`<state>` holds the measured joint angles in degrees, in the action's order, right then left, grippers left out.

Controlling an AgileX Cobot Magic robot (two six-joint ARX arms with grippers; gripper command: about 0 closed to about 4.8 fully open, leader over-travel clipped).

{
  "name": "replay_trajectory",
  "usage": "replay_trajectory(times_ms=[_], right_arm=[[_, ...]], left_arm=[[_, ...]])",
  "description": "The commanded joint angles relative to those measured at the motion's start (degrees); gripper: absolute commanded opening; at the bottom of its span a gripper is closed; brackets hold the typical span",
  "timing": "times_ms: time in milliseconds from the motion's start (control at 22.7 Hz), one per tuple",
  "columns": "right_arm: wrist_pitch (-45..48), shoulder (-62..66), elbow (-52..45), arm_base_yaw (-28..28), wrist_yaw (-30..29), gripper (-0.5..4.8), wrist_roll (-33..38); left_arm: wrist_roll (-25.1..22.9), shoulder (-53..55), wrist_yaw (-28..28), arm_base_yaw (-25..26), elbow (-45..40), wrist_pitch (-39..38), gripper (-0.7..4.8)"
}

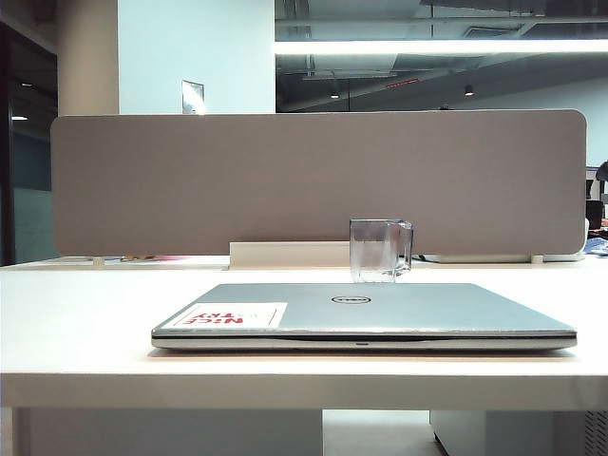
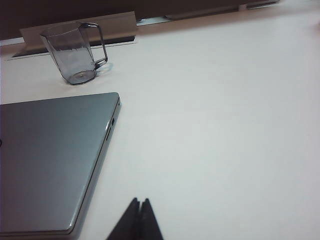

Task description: Pick up the water cup and place it on the side of the laptop away from you.

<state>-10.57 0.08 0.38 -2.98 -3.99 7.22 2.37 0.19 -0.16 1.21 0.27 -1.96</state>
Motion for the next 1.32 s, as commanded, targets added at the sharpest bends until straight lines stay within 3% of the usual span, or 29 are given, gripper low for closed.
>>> replay_trajectory(times_ms=[44, 308, 440, 528, 968, 1320], right_arm=[[0.55, -0.09, -0.33, 0.0, -0.02, -0.08, -0.13], [0.55, -0.09, -0.33, 0.0, -0.02, -0.08, -0.13], [0.66, -0.09, -0.33, -0.13, 2.86, -0.08, -12.24], [0.42, -0.09, -0.33, -0.13, 5.14, -0.08, -16.68], [0.72, -0.09, -0.33, -0.04, 5.31, -0.08, -16.46], [6.73, -0.09, -0.33, -0.04, 2.73, -0.08, -16.41]], left_arm=[[-0.22, 0.04, 0.17, 0.07, 0.17, 0.77, -0.05], [-0.22, 0.04, 0.15, 0.07, 0.17, 0.77, -0.05], [-0.22, 0.04, 0.17, 0.04, 0.17, 0.77, -0.06], [-0.22, 0.04, 0.15, 0.04, 0.17, 0.74, -0.06], [-0.24, 0.04, 0.17, 0.04, 0.17, 0.77, -0.05], [-0.22, 0.04, 0.17, 0.04, 0.17, 0.77, -0.05]])
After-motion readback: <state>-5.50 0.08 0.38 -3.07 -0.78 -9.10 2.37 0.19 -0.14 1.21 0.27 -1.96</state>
